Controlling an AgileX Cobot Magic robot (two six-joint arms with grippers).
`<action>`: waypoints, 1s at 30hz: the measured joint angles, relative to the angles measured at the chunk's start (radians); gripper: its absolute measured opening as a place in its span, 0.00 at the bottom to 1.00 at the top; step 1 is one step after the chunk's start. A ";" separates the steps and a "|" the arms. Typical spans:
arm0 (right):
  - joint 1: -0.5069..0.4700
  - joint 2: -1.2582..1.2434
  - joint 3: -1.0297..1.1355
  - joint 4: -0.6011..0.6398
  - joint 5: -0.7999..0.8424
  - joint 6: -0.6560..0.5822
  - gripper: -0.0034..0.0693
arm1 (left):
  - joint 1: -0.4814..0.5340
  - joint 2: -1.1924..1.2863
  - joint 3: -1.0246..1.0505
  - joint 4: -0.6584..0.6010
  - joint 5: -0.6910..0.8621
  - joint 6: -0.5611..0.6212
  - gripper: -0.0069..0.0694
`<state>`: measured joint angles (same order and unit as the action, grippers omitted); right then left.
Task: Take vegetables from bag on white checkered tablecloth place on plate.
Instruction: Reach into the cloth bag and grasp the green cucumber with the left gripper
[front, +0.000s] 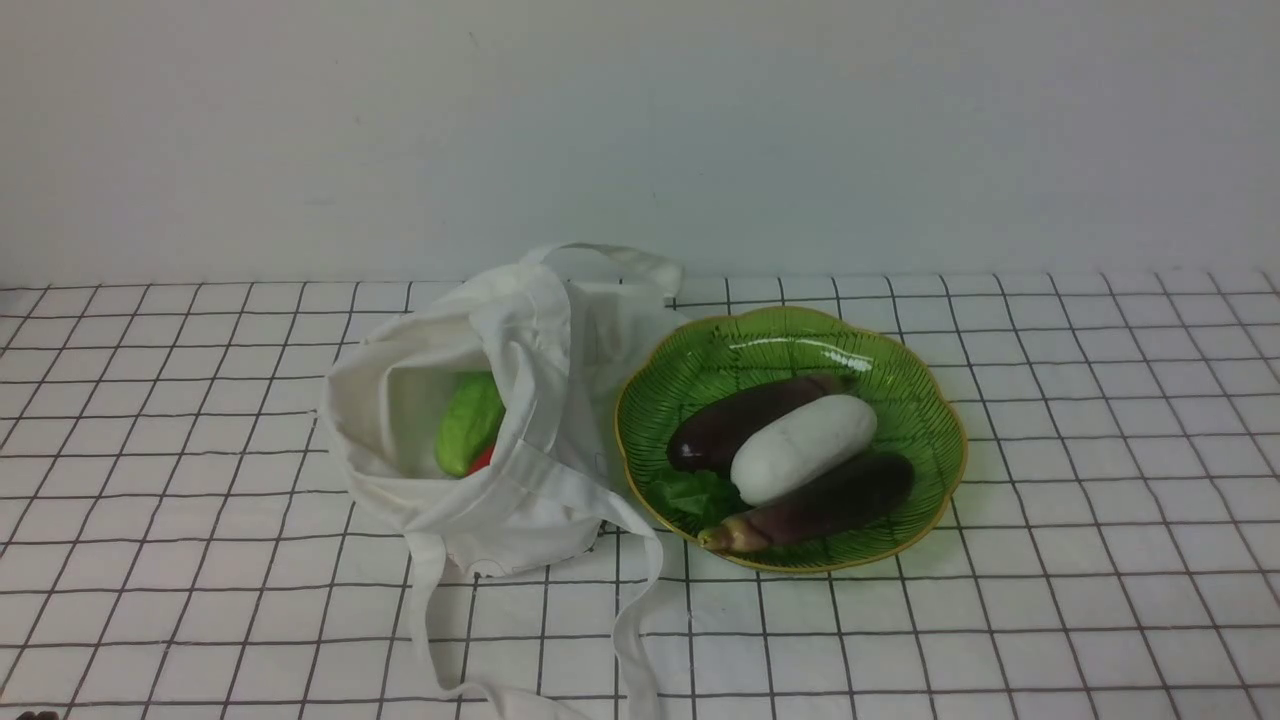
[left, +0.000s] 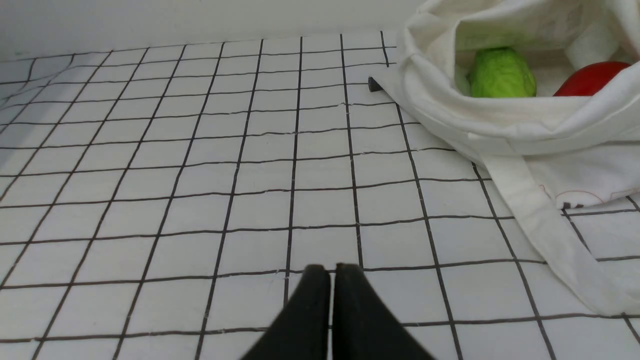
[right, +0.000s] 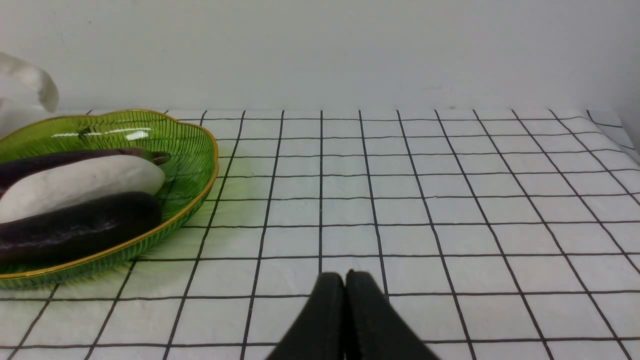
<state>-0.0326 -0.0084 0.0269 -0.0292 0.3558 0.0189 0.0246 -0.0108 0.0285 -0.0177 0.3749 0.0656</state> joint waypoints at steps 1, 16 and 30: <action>0.000 0.000 0.000 0.000 0.000 0.000 0.02 | 0.000 0.000 0.000 0.000 0.000 0.000 0.08; 0.000 0.000 0.000 0.000 0.000 0.000 0.02 | 0.000 0.000 0.000 0.000 0.000 0.000 0.08; 0.000 0.000 0.000 0.000 0.000 0.000 0.02 | 0.000 0.000 0.000 -1.021 0.007 -0.507 0.08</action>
<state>-0.0326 -0.0084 0.0269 -0.0292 0.3558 0.0189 0.0246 -0.0108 0.0285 -1.0385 0.3823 -0.4413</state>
